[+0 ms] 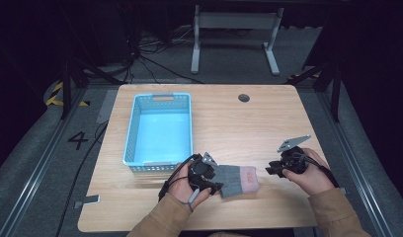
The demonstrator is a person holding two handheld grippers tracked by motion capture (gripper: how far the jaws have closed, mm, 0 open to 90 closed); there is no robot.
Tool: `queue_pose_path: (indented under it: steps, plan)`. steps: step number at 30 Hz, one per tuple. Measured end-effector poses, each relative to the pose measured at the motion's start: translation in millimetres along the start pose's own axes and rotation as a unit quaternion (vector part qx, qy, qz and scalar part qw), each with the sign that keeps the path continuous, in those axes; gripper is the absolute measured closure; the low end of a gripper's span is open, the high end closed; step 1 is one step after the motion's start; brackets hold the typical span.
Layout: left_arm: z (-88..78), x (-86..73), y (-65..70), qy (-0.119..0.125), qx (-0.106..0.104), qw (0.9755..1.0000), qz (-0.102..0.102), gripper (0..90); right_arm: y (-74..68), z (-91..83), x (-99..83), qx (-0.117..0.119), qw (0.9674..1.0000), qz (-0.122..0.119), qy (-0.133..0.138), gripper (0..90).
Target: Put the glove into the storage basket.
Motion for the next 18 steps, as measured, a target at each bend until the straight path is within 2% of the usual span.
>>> queue_pose_path:
  steps: [8, 10, 14, 18]
  plan:
    - [8.1, 10.2, -3.9, -0.002, 0.008, 0.9999, 0.009, 41.4, 9.3, -4.5, -7.0, -0.001, 0.9995, 0.030, 0.009, 64.4]
    - [11.0, 12.5, -3.8, 0.000, 0.005, 1.0000, 0.008, 38.9, 10.8, -6.3, -9.1, -0.002, 0.9994, 0.034, 0.010, 64.3]
    - [15.3, 15.6, -4.3, -0.004, -0.004, 0.9998, 0.020, 36.6, 13.3, -10.6, -13.3, -0.001, 0.9990, 0.043, 0.014, 64.2]
    - [19.0, 17.7, -5.7, 0.001, -0.005, 0.9998, 0.021, 34.5, 15.0, -13.7, -16.1, -0.002, 0.9986, 0.049, 0.017, 64.4]
Point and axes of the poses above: each handheld gripper's, and its own axes: z roughly forward along the jaws, x roughly out of its top, y roughly to its right, the point moved 5 cm from there along z, roughly forward along the jaws, and after that the axes turned 14 degrees about z, right-handed, at the moved point
